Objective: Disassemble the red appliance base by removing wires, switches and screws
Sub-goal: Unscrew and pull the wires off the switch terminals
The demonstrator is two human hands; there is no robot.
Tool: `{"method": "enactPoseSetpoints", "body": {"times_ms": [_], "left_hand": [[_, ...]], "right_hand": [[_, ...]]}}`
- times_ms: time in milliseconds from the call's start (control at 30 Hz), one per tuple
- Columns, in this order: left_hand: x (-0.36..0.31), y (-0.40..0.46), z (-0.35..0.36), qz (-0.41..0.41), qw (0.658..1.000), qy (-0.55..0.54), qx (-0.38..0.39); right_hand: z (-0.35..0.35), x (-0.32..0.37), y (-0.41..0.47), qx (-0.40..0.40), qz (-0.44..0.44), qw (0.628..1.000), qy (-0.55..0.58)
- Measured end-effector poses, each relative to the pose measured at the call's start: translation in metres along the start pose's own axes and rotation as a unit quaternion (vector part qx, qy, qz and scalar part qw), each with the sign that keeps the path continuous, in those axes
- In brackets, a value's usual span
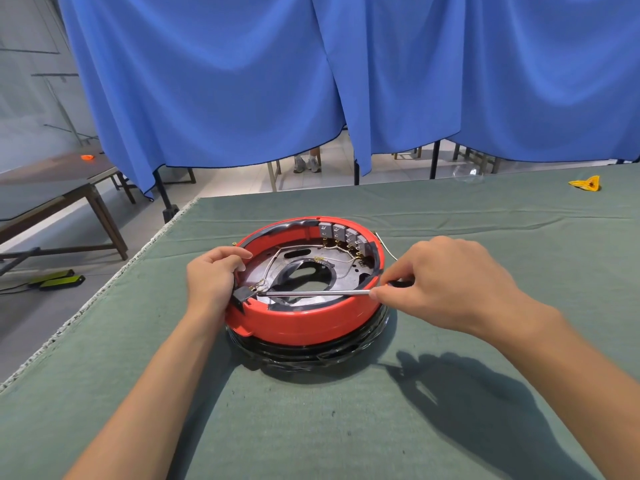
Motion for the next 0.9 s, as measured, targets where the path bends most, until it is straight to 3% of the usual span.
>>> {"method": "enactPoseSetpoints", "body": {"times_ms": [200,400,667,900], "left_hand": [[0.001,0.001,0.000,-0.005,1.000,-0.002,0.003],[0.004,0.001,-0.001,-0.007,1.000,-0.009,0.000],[0.001,0.000,-0.001,-0.009,1.000,-0.014,-0.002],[-0.001,-0.002,-0.001,0.001,1.000,-0.005,0.004]], "right_hand": [[0.000,0.006,-0.001,-0.016,0.011,1.000,-0.002],[-0.002,-0.005,0.000,-0.022,0.094,0.995,-0.039],[0.002,-0.003,0.001,-0.020,0.046,0.999,-0.006],[0.013,-0.009,0.005,-0.027,0.076,0.997,0.004]]}}
Point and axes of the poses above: each hand's wrist, its own y-axis towards the middle knuckle, its own z-axis out of the palm, x = y × z, the point moved 3 cm from there along y, towards the middle knuckle, and after that the axes turned 9 degrees about z, right-handed, at the moved point
